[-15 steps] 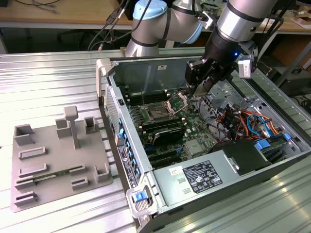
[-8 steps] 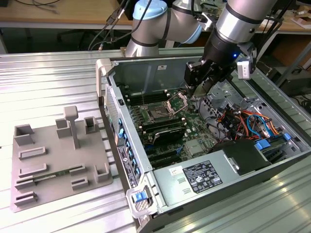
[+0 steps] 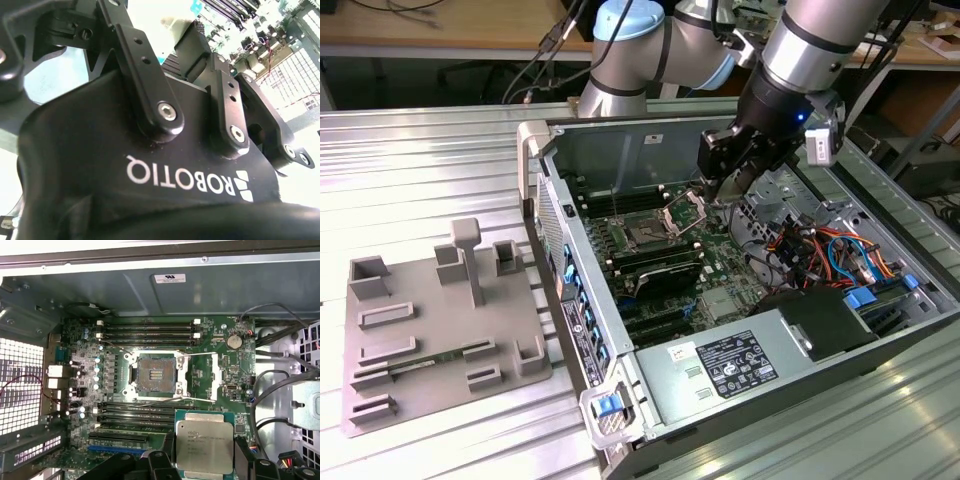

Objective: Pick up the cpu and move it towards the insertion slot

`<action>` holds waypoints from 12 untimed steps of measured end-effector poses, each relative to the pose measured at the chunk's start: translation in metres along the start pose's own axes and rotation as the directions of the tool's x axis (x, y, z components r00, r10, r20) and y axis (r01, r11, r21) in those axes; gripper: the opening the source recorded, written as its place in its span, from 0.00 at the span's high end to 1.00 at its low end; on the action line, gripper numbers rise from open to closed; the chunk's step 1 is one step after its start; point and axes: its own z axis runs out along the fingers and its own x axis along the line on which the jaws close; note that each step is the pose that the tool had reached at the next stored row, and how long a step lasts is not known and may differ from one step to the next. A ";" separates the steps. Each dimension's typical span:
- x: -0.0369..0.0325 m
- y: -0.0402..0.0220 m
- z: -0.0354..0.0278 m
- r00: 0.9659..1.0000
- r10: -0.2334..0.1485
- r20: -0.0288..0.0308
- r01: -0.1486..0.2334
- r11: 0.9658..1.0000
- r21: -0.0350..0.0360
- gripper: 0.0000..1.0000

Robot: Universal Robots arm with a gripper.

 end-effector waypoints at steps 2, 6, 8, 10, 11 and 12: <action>0.0001 0.0001 0.0009 1.000 0.000 0.000 0.000 1.000 0.000 0.45; 0.0004 0.0005 0.0035 1.000 0.000 0.000 0.000 1.000 0.000 0.45; 0.0003 0.0006 0.0045 1.000 0.000 0.000 0.000 1.000 0.000 0.45; 0.0004 0.0006 0.0053 1.000 0.000 0.000 0.000 1.000 0.000 0.45; 0.0004 0.0006 0.0057 1.000 0.000 0.000 0.000 1.000 0.000 0.45; 0.0004 0.0006 0.0062 1.000 0.000 0.000 0.000 1.000 0.000 0.45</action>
